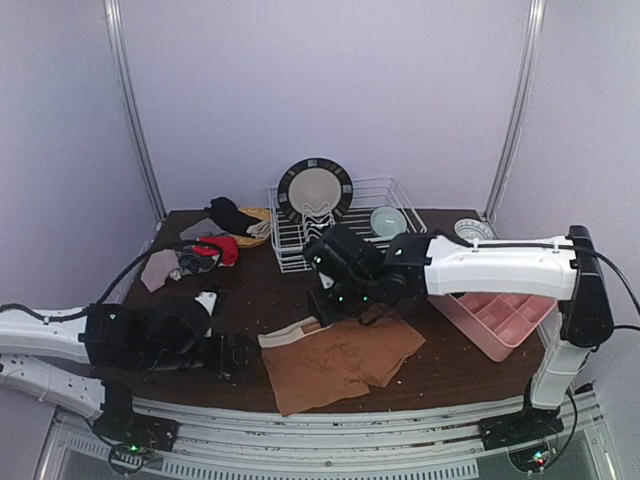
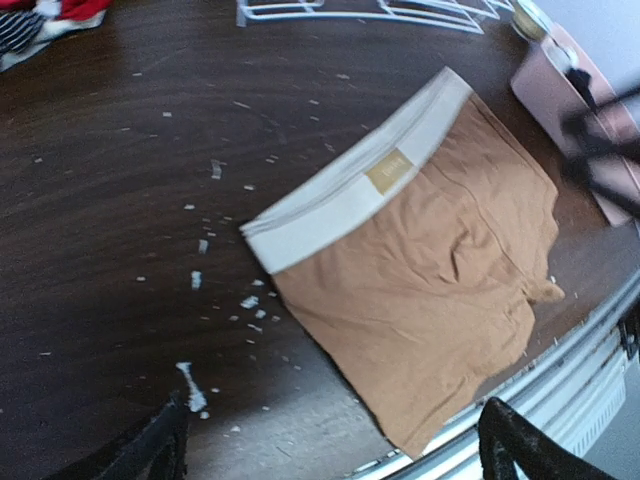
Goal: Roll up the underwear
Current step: Adjust the underwear at the center of the board, then pick up the underwear from the center of the board.
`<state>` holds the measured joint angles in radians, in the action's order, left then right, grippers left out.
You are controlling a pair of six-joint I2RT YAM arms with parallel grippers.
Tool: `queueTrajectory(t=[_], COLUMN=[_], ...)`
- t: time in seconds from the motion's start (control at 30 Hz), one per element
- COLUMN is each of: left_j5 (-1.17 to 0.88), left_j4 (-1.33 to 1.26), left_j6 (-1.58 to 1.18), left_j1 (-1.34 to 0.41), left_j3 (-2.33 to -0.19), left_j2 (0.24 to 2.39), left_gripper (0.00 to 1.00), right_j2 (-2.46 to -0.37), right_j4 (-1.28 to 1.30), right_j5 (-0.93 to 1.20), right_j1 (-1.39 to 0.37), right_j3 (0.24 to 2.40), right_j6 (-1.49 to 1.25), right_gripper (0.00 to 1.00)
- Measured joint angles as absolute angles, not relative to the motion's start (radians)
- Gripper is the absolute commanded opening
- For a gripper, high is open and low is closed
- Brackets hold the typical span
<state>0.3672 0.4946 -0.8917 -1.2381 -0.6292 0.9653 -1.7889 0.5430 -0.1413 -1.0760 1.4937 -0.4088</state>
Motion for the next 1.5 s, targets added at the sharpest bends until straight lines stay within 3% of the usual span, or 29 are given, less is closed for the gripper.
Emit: queueTrajectory(t=[0.27,0.47,0.93,1.0,1.27,1.4,1.5], left_j5=[0.290,0.234,0.095,0.085,0.045,0.035,0.027], left_j4=[0.553,0.543,0.362,0.338,0.265,0.228,0.202], left_j6=[-0.943,-0.966,-0.978,-0.978,-0.968,-0.966,-0.965], left_j1=[-0.930,-0.872,-0.834,-0.832,-0.829,-0.826,-0.825], left_j3=[-0.510,-0.506,-0.498,-0.503,-0.562,-0.585,-0.598], left_j2=[0.801,0.818,1.122,1.163,1.324,1.375,1.402], left_gripper=[0.96,0.96,0.90,0.89,0.81,0.78,0.69], right_j2=[-1.935,-2.105,-2.210,-2.230,-2.253,-2.239,-2.194], right_j4=[0.549,0.593,0.648,0.657,0.690,0.673,0.640], right_j5=[-0.175,-0.222,-0.235,-0.235,-0.242,-0.248,-0.246], right_j1=[-1.353,-1.414,-1.450,-1.451,-1.457,-1.455,-1.455], right_j3=[1.530,1.657,1.698,1.715,1.743,1.716,1.641], right_j6=[-0.471,-0.498,-0.553,-0.556,-0.589,-0.606,-0.608], right_gripper=[0.47,0.47,0.45,0.40,0.00,0.00,0.00])
